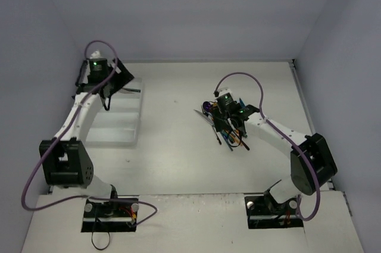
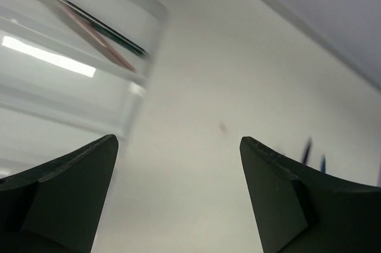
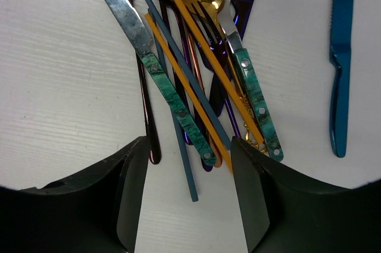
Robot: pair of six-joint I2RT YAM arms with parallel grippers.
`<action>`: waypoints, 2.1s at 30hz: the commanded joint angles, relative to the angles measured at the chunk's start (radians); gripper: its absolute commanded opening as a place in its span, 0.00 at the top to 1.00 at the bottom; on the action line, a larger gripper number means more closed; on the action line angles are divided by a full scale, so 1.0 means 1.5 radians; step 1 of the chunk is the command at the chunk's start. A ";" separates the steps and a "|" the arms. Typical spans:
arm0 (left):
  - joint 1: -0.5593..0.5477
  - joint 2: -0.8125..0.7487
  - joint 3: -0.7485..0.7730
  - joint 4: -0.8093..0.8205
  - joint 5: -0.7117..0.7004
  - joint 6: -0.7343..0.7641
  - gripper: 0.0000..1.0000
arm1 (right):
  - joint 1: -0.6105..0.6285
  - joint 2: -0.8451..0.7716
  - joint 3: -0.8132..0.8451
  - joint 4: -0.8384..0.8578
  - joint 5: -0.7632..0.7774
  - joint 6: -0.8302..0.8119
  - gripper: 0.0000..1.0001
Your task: Sort the eating utensils into containers
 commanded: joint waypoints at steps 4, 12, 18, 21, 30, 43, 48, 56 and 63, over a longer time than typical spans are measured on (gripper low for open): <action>-0.209 -0.169 -0.124 -0.070 0.072 0.064 0.18 | -0.006 0.093 0.061 0.008 -0.032 -0.009 0.49; -0.280 -0.176 -0.159 -0.072 0.071 0.047 0.18 | -0.015 0.140 0.105 0.014 -0.022 -0.014 0.52; -0.283 -0.168 -0.153 -0.073 0.072 0.053 0.18 | -0.016 0.166 0.132 0.016 -0.061 -0.008 0.64; -0.283 -0.160 -0.152 -0.071 0.077 0.050 0.18 | -0.014 0.167 0.124 0.019 -0.077 0.004 0.74; -0.290 -0.133 -0.138 -0.070 0.085 0.047 0.18 | 0.007 0.166 0.071 0.046 -0.094 0.055 0.78; -0.307 -0.116 -0.126 -0.069 0.080 0.046 0.18 | 0.007 0.178 0.070 0.057 -0.017 -0.006 0.73; -0.308 -0.109 -0.126 -0.070 0.080 0.041 0.18 | 0.010 0.173 0.069 0.063 -0.048 -0.011 0.75; -0.314 -0.096 -0.116 -0.069 0.078 0.037 0.18 | 0.018 0.192 0.072 0.079 -0.077 0.023 0.81; -0.318 -0.092 -0.114 -0.070 0.077 0.035 0.18 | 0.017 0.236 0.085 0.080 -0.067 0.043 0.81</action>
